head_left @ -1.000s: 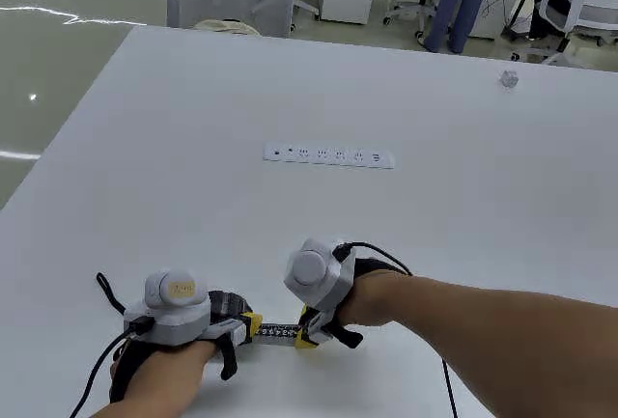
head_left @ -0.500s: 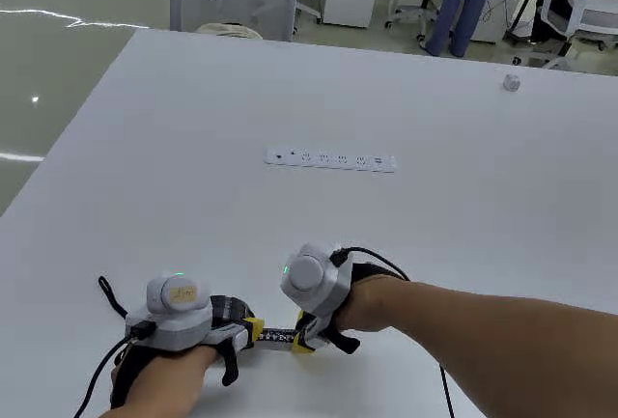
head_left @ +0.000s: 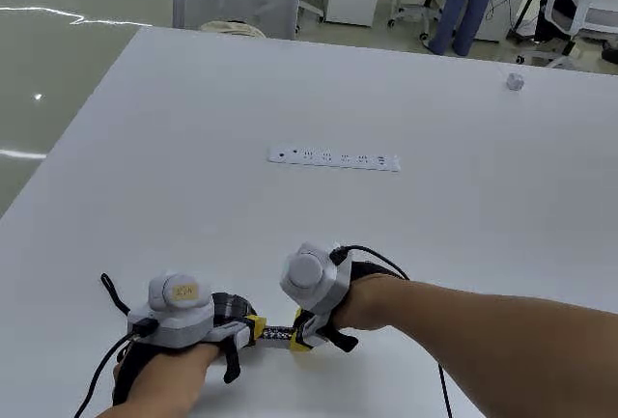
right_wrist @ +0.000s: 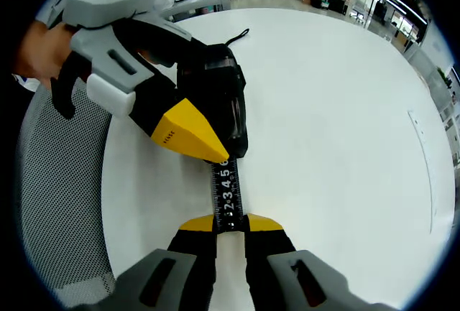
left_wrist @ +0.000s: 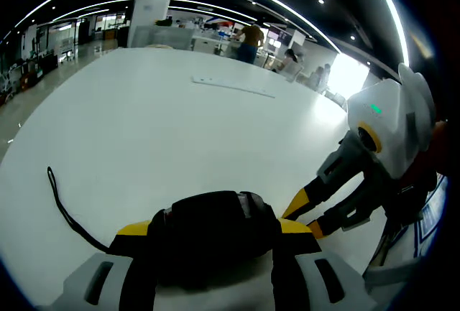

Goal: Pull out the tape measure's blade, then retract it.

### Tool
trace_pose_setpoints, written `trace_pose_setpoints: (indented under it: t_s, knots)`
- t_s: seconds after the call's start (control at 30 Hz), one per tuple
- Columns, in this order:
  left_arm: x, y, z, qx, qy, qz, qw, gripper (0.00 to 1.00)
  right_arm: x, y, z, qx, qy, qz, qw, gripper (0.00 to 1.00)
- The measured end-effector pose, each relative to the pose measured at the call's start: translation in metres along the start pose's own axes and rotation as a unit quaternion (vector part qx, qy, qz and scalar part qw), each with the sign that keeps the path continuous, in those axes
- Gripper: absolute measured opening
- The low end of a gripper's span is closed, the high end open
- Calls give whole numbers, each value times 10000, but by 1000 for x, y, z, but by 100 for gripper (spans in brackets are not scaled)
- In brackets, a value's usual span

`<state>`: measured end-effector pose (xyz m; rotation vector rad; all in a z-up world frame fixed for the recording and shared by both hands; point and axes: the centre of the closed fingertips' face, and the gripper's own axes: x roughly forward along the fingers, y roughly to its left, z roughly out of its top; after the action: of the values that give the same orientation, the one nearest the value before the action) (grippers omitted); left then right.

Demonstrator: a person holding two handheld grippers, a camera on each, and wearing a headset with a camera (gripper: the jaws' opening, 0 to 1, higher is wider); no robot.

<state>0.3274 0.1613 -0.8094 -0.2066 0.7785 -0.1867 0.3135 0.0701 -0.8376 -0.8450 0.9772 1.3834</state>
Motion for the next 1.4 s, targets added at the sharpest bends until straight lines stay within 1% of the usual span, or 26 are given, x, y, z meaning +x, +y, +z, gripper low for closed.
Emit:
trace_pose_setpoints:
  t_s: [0.4,0.9,1.17,1.33,1.4]
  knots:
    - [0,0,0,-19,-7,-11,10000,62,5,1,8,19,-25,-30,10000,14]
    - [0,0,0,-38,-15,-35,10000,62,7,1,15,-3,-80,15,10000,14]
    - [0,0,-1,-24,-8,-47,10000,62,12,3,23,34,-231,-10,9997,14]
    - [0,0,-1,-20,-10,-57,10000,62,12,3,26,-17,-290,-29,9996,14]
    - [0,0,-1,-17,-12,-62,10000,62,12,3,27,14,-333,-38,9994,14]
